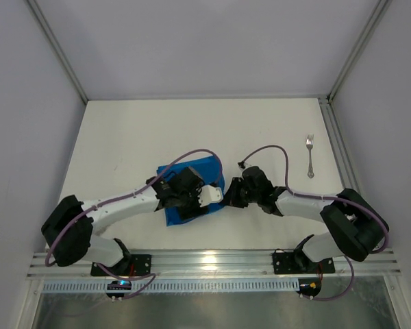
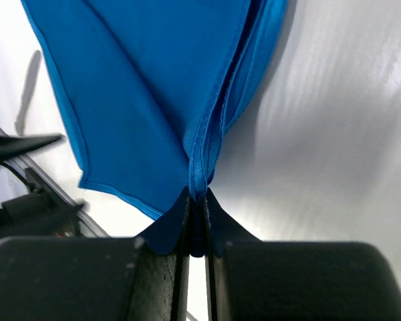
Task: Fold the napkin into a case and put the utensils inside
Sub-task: Pick up the upper triangle-folded napkin from the center of the board.
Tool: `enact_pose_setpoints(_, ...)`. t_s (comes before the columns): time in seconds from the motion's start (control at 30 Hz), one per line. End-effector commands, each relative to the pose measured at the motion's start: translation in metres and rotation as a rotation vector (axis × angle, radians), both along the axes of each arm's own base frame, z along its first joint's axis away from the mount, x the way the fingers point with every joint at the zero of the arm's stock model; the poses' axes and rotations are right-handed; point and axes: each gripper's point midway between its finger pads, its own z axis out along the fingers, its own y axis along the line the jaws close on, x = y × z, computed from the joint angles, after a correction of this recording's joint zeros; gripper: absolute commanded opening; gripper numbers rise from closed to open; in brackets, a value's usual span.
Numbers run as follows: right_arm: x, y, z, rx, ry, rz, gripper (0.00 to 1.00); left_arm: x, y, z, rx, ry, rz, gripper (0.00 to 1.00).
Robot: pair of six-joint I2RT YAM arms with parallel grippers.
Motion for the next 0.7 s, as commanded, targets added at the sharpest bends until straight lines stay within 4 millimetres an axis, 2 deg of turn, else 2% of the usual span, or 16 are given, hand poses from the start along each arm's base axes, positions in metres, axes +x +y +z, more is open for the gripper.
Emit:
enact_pose_setpoints(0.0, 0.007, 0.011, 0.018, 0.027, 0.058, -0.028, 0.04, 0.001, -0.023, 0.0, -0.027, -0.138, -0.036, 0.65)
enact_pose_setpoints(0.1, 0.008, 0.015, 0.024, 0.044, 0.09, -0.046, 0.04, 0.0, -0.035, 0.002, -0.052, -0.223, -0.054, 0.72)
enact_pose_setpoints(0.17, 0.009, 0.016, 0.027, 0.054, 0.103, -0.06, 0.04, 0.004, -0.034, -0.002, -0.039, -0.276, -0.048, 0.73)
enact_pose_setpoints(0.23, 0.01, 0.017, 0.03, 0.069, 0.113, -0.083, 0.04, 0.014, -0.039, 0.002, -0.056, -0.337, -0.014, 0.72)
enact_pose_setpoints(0.4, 0.011, 0.018, 0.036, 0.093, 0.122, -0.105, 0.04, 0.024, -0.043, -0.006, -0.07, -0.392, 0.024, 0.73)
enact_pose_setpoints(0.67, 0.014, 0.022, 0.044, 0.142, 0.136, -0.148, 0.04, -0.009, -0.065, -0.031, -0.055, -0.356, -0.071, 0.73)
